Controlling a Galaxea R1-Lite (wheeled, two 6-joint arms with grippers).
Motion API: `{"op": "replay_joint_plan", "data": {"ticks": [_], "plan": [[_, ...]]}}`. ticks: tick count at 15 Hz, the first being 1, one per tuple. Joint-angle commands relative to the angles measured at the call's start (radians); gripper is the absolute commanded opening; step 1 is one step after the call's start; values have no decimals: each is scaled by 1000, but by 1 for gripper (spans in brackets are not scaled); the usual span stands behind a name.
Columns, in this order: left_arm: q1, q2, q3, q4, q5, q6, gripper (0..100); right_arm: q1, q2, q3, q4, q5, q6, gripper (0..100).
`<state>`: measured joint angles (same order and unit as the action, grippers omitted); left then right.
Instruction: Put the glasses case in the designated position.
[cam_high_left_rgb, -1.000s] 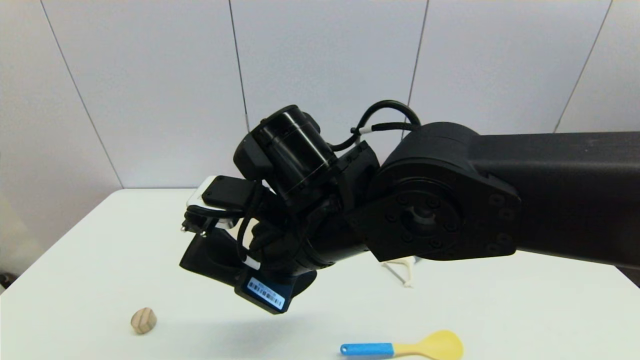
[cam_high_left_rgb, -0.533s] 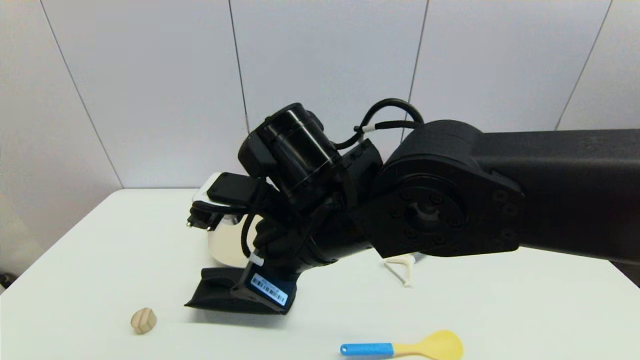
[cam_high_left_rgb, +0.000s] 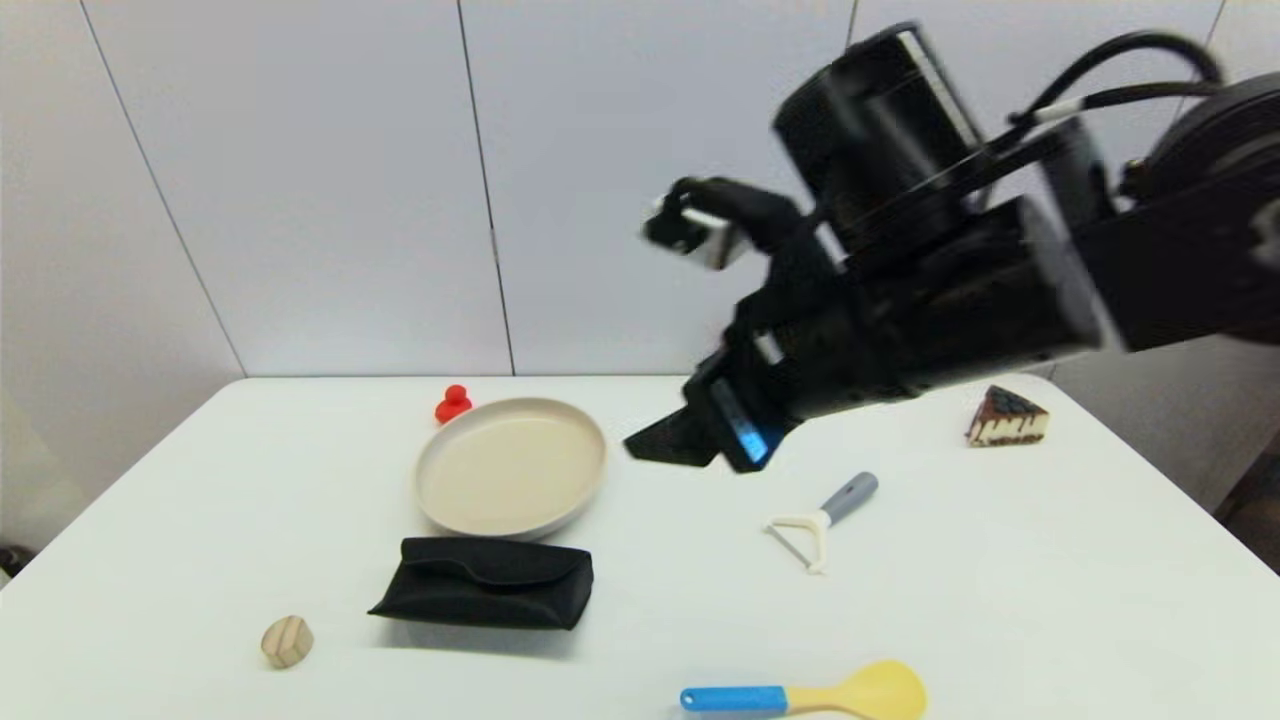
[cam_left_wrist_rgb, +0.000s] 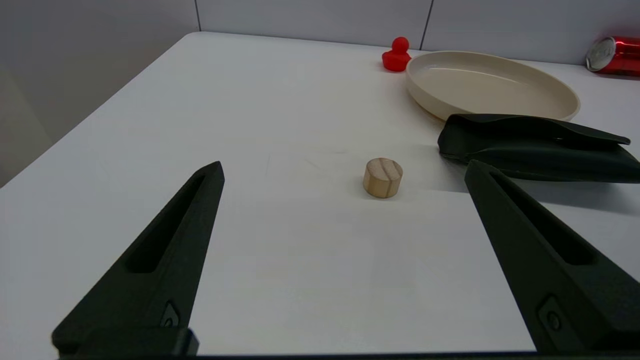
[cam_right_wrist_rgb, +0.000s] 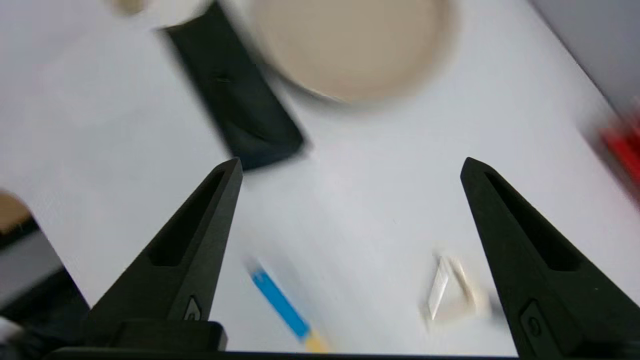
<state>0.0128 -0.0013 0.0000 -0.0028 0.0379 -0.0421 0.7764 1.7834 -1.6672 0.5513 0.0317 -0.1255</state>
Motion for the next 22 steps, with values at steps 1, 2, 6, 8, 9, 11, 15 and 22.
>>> {"op": "replay_joint_plan", "data": {"ticks": [1,2,6,8,9,11,15,22], "plan": [[0,1,0,1,0,-1,100,-439,-326,178,164,-81,199,100],[0,1,0,1,0,-1,100,-543,-378,230,162,-82,188,100],[1,1,0,1,0,-1,100,-717,-642,511,73,-227,153,100],[1,1,0,-2,0,-1,100,-717,-811,681,-59,-274,141,100],[0,1,0,1,0,-1,100,-717,-892,765,-123,-274,116,100],[1,1,0,-2,0,-1,100,-723,-1076,937,-238,-273,55,100],[1,1,0,-2,0,-1,100,-760,-1365,1155,-258,-263,32,100],[0,1,0,-2,0,-1,100,-781,-1609,1508,-491,-187,33,100]]}}
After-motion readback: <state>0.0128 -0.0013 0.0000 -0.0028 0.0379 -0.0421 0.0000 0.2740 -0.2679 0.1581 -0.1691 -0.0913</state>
